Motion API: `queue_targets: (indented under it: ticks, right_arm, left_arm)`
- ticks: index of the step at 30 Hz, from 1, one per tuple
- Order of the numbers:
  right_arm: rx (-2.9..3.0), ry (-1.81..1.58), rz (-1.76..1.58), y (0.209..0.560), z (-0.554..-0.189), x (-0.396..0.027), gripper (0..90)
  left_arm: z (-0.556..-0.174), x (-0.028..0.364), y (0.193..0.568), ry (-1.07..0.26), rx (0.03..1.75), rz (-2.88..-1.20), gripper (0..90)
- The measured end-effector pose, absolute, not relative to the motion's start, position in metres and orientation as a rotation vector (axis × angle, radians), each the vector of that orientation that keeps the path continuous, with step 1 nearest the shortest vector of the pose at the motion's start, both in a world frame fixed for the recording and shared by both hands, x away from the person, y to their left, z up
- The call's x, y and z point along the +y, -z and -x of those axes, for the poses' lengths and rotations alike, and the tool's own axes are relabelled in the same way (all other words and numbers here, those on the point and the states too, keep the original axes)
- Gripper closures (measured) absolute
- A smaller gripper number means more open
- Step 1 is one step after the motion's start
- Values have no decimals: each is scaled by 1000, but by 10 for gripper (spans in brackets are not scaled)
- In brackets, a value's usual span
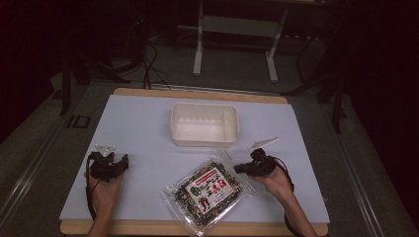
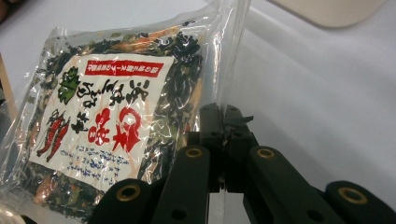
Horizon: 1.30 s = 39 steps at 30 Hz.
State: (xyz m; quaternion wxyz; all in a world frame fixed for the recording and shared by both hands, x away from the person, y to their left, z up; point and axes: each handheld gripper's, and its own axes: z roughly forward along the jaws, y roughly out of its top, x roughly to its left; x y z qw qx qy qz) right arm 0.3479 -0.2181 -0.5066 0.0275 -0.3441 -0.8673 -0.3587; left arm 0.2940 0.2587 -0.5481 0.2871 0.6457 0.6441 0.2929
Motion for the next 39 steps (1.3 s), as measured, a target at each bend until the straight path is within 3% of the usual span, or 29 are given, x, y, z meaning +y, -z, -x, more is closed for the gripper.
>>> queue_targets:
  ticks: [39]
  right_arm:
    - [-2865,1142,908,432,-370,-192,895]
  left_arm:
    - [-293,260,548,-778,1723,-1706,440]
